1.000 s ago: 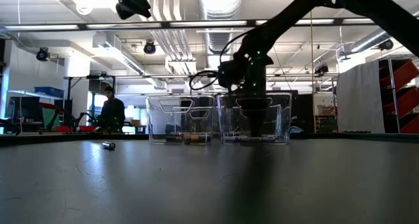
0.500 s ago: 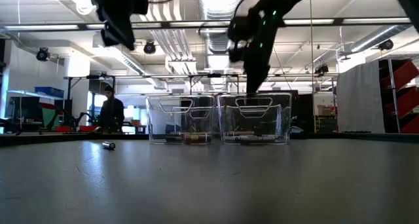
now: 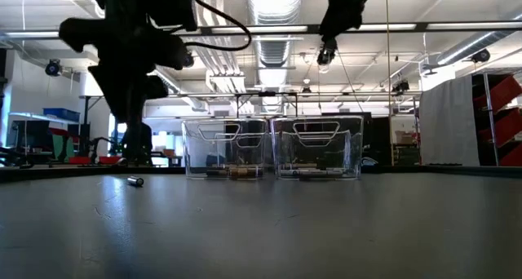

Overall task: Sort batteries
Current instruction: Put the black battery into the left transparent bin

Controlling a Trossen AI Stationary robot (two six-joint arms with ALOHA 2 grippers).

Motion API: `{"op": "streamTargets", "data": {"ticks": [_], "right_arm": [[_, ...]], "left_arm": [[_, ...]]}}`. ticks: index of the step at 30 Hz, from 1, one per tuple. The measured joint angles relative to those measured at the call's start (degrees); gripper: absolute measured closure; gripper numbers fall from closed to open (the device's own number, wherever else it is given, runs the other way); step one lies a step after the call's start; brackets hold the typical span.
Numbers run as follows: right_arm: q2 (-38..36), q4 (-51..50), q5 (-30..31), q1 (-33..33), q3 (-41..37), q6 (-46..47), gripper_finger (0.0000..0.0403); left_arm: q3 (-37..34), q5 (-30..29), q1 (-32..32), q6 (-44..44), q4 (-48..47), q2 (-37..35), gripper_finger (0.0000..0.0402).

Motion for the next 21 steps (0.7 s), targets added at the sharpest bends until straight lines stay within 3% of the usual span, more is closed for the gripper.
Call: {"op": "streamTargets", "data": {"ticks": [10,21], "right_arm": [[-5.5,-1.0,2.3,4.1,0.0,3.1,0.0200],[-6.0,-3.4,8.1,11.9,0.0,8.4,0.0211]], "left_arm": [[1.7,-3.1,-3.1,13.8,1.9,10.9,0.0302],[1.6,-7.4,-3.1,22.4,6.7,16.7,0.0324]]}}
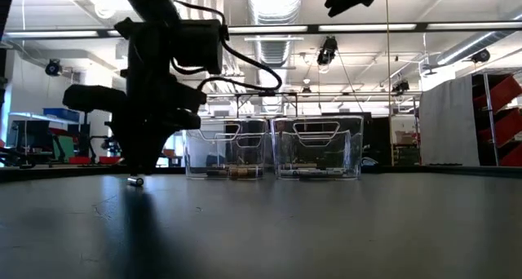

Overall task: Sort batteries
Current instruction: Put the black battery into the left transparent bin

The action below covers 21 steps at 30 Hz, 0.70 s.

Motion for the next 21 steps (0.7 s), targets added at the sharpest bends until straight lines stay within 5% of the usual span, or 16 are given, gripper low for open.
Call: {"op": "streamTargets", "data": {"ticks": [21], "right_arm": [[-0.3,-0.3,0.5,2.3,0.0,2.6,0.0217]], "left_arm": [[-4.3,-0.5,-0.1,-3.1,5.4,3.1,0.0326]]}}
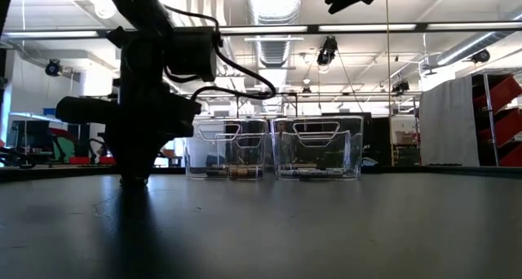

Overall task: Sort batteries
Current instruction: Put the black battery into the left transparent bin

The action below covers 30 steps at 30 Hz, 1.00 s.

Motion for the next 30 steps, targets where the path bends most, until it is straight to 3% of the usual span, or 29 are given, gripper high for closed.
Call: {"op": "streamTargets", "data": {"ticks": [5,11,18,30], "right_arm": [[-1.0,0.0,1.2,0.0,0.0,0.0,0.0223],[-3.5,0.0,3.5,0.0,0.0,0.0,0.0220],[-7.9,0.1,4.1,0.0,1.0,0.9,0.0229],[-11.1,-1.2,4.1,0.0,0.7,4.4,0.0252]], "left_arm": [[-2.1,-0.6,-0.1,-3.4,2.2,-0.2,0.0331],[-1.5,-1.2,0.0,-6.5,2.2,-0.2,0.0389],[1.0,-2.1,-0.1,-8.4,-0.2,-1.8,0.0390],[9.5,-2.5,0.0,-13.1,-4.9,-11.5,0.0394]]}}
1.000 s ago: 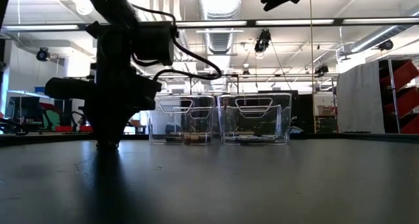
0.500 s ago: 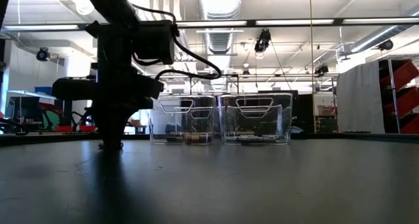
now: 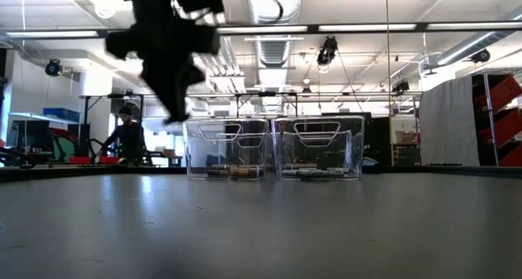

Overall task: Sort batteries
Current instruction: Put the black battery into the left transparent bin

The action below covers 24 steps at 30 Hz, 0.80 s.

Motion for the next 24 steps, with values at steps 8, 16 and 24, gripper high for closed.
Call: {"op": "streamTargets", "data": {"ticks": [8,16,24], "right_arm": [[1.3,-1.3,0.0,0.0,-1.1,1.5,0.0266],[3.9,-1.4,-0.2,1.0,-1.2,2.3,0.0278],[3.9,-3.3,-0.1,3.3,-1.2,6.3,0.0273]], "left_arm": [[14.5,0.5,4.1,-0.7,-0.4,-2.5,0.0394],[24.6,2.0,16.2,5.3,-1.0,4.4,0.0394],[25.7,5.1,24.6,9.3,-1.5,15.5,0.0393]]}}
